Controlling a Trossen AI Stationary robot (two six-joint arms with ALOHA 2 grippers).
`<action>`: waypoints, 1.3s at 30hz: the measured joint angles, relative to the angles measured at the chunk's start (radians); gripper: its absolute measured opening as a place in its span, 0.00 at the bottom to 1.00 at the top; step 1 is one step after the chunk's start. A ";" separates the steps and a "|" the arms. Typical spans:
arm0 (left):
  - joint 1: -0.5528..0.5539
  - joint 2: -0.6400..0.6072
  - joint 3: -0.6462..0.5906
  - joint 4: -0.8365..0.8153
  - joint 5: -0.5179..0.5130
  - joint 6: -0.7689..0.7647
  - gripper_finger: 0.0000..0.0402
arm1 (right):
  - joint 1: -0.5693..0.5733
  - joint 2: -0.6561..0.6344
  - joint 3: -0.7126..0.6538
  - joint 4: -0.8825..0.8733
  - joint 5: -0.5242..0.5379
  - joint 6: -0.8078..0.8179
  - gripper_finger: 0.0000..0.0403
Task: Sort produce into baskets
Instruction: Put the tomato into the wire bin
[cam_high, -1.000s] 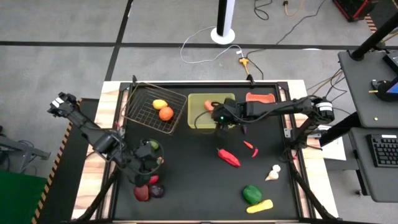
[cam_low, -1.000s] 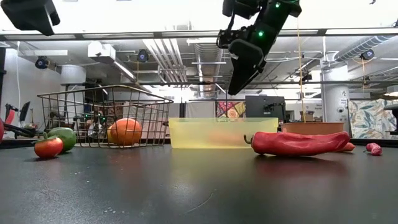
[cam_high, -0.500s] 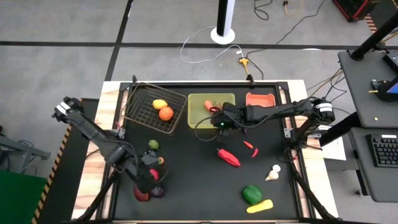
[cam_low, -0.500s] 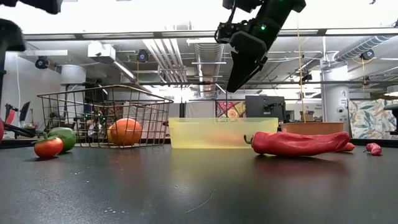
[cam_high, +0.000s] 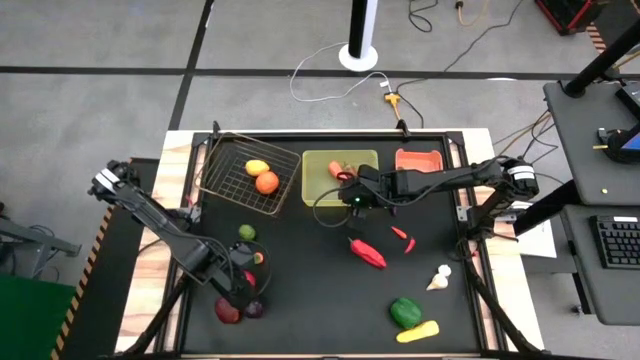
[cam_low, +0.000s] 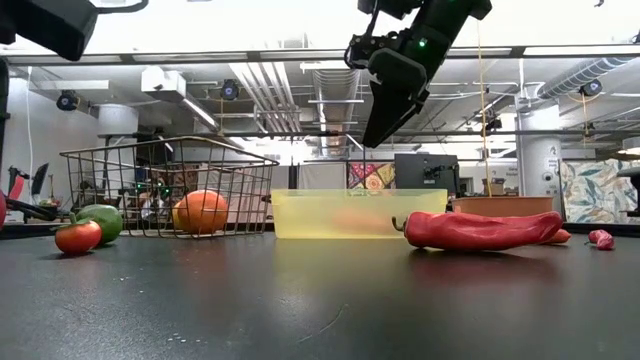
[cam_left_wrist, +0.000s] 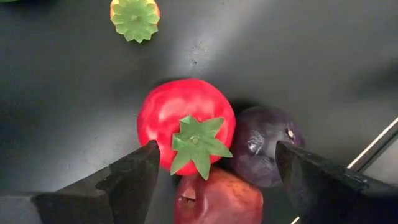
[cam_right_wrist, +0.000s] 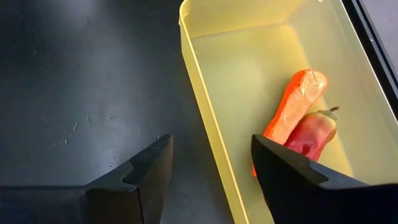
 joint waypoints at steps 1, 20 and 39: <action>0.000 0.003 0.000 0.000 0.000 0.000 0.75 | 0.000 0.000 0.000 0.000 0.000 0.000 0.52; 0.000 0.016 0.000 -0.001 -0.002 -0.026 0.76 | 0.000 0.000 0.000 0.005 -0.001 0.000 0.52; 0.000 0.088 -0.006 -0.025 -0.039 -0.077 0.78 | 0.000 0.000 0.000 0.005 -0.013 -0.004 0.52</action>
